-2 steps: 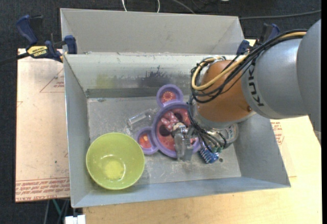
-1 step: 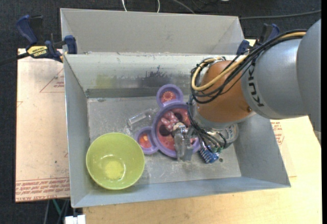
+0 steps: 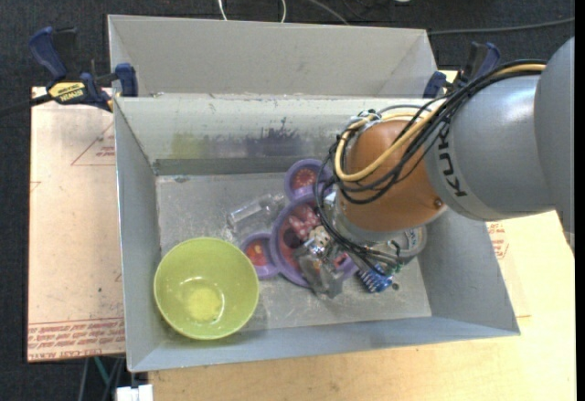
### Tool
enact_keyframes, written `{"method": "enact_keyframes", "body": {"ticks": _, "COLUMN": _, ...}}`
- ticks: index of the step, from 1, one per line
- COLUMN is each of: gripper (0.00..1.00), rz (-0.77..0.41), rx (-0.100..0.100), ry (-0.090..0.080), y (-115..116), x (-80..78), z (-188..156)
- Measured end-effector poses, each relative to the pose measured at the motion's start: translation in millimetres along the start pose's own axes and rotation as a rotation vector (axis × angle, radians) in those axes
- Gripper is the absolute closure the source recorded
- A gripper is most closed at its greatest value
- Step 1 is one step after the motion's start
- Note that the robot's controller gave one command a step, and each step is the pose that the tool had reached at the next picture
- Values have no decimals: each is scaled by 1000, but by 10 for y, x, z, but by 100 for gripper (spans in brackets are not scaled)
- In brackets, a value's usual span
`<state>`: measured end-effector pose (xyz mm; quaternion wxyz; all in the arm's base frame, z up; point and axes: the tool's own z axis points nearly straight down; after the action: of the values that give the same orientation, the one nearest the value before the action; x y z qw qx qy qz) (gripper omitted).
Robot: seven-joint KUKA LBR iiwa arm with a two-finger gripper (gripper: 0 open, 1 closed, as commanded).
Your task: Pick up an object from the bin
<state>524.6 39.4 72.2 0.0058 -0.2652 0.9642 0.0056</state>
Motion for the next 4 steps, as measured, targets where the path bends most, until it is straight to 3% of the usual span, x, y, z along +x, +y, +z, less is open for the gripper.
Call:
{"method": "enact_keyframes", "body": {"ticks": 1, "gripper": 0, "rz": 0, "rx": -1, "ry": 5, "y": 1, "x": 18, "z": 15}}
{"method": "enact_keyframes", "body": {"ticks": 2, "gripper": 100, "rz": 1, "rx": -1, "ry": 4, "y": -4, "x": 17, "z": 13}}
{"method": "enact_keyframes", "body": {"ticks": 4, "gripper": 100, "rz": 1, "rx": -1, "ry": 4, "y": -4, "x": 17, "z": 14}}
